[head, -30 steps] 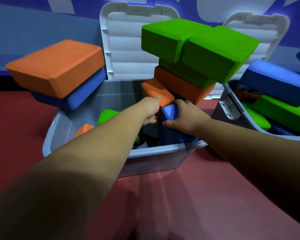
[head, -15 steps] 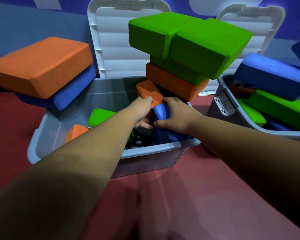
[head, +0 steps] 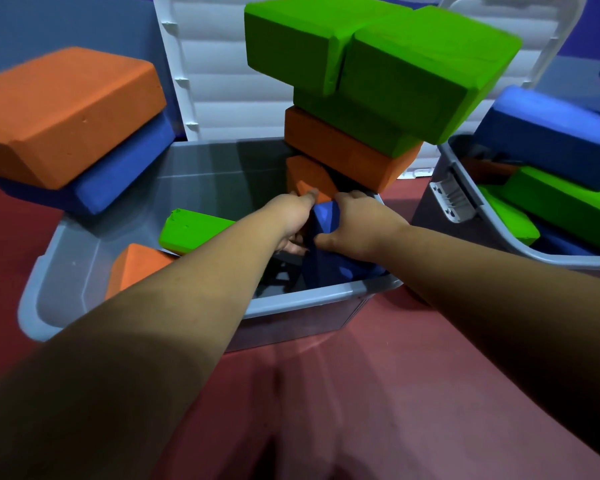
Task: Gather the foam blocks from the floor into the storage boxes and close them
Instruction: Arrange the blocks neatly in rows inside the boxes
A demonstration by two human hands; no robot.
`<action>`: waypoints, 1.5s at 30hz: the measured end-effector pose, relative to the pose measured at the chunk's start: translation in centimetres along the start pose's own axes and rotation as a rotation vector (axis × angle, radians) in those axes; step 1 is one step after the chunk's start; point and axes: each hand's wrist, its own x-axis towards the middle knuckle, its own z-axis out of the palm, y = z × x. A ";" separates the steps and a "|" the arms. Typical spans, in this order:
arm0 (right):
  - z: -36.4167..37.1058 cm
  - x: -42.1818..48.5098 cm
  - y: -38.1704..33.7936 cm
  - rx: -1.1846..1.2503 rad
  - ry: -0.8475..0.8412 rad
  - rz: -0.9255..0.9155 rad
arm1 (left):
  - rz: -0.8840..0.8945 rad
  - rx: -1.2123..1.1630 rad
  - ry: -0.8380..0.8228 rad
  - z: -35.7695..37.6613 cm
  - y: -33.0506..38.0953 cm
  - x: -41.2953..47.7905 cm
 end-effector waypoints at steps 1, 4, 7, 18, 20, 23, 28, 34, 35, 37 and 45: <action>0.1 0.1 0.1 -0.023 -0.011 0.011 | -0.008 0.017 0.011 0.3 0.0 0.3; 0.2 0.0 0.0 -0.091 -0.027 0.030 | -0.021 0.072 0.050 0.9 -0.1 1.0; 0.1 -0.1 -0.4 -0.177 -0.059 0.029 | -0.036 0.120 0.058 1.3 0.0 1.8; -0.1 0.6 -1.2 -0.429 -0.129 0.035 | -0.093 0.141 -0.029 0.8 -0.2 1.7; 0.2 0.5 -1.2 -0.446 -0.109 0.033 | -0.083 0.105 -0.077 -0.1 -0.3 1.3; 0.6 0.6 -1.6 -0.421 -0.082 0.055 | -0.036 0.191 -0.088 -1.7 -0.5 0.6; 1.1 1.1 -3.1 -0.363 0.023 0.122 | 0.055 0.354 0.019 -5.4 0.6 -1.8; 1.7 2.3 -8.2 -0.136 0.140 0.045 | 0.340 0.739 0.350 -10.6 2.0 -5.8; 2.1 2.6 -9.0 -0.072 0.096 0.010 | 0.360 0.874 0.437 -11.6 1.8 -6.5; 3.1 2.8 -10.4 -0.018 -0.056 -0.083 | 0.326 1.082 0.495 -13.0 1.1 -7.7; 5.2 2.7 -14.1 -0.121 -0.136 -0.143 | -0.008 1.138 0.400 -14.0 -3.2 -9.1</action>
